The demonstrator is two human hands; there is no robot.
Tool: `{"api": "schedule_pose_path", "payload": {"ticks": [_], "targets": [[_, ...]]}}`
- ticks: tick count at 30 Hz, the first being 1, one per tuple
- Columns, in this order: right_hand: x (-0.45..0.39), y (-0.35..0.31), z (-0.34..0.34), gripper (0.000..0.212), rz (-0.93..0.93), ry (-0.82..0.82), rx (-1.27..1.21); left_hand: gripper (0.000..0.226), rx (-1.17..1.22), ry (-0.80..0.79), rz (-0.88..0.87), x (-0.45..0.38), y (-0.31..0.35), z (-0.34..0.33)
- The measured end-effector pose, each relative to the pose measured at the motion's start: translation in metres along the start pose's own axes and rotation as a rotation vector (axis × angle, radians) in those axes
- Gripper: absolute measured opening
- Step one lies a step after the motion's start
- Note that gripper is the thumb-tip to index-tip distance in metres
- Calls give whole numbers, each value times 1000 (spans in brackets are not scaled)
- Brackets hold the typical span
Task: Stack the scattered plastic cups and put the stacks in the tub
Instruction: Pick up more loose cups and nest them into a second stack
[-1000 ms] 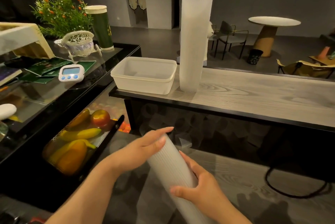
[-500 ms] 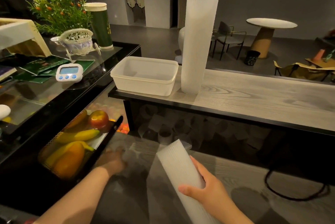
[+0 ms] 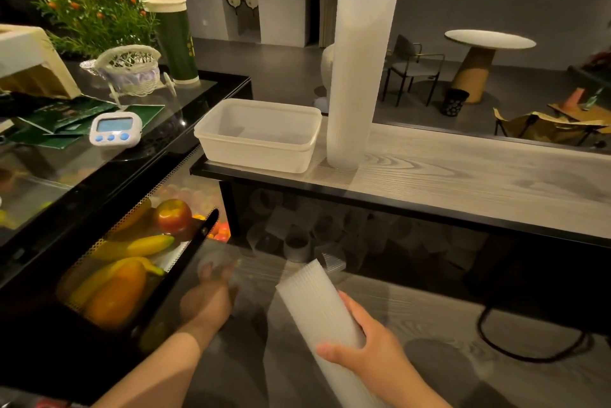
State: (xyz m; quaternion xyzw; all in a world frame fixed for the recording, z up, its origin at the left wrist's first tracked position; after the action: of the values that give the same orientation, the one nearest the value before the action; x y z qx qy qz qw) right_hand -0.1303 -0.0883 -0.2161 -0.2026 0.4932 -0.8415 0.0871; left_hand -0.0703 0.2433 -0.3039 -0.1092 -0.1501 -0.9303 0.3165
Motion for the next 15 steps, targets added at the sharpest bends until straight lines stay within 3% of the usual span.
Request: {"api": "schedule_pose_path", "payload": {"ticks": [4, 8, 12, 15], "targets": [[0, 1, 1, 111, -4, -4, -2, 49, -62, 8, 11, 26, 11, 2], [-1, 0, 1, 110, -3, -4, 0, 57, -183, 2, -127, 50, 35, -14], [0, 0, 0, 111, -13, -10, 7, 58, -66, -40, -111, 54, 32, -28], [2, 1, 2, 112, -7, -5, 3, 46, 35, -20, -95, 50, 27, -24]]}}
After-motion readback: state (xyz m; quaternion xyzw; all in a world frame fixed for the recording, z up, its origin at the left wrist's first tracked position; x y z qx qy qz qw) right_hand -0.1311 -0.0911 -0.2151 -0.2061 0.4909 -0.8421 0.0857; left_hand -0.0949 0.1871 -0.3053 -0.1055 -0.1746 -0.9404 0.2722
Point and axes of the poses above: each hand's wrist, its own x-axis away from the middle knuckle, its own z-axis out of the back of the hand, y = z × x, the point moved 8 cm from there along -x, towards the middle knuckle, and after that the axes turned 10 degrees about z, right-handed, at the moved point
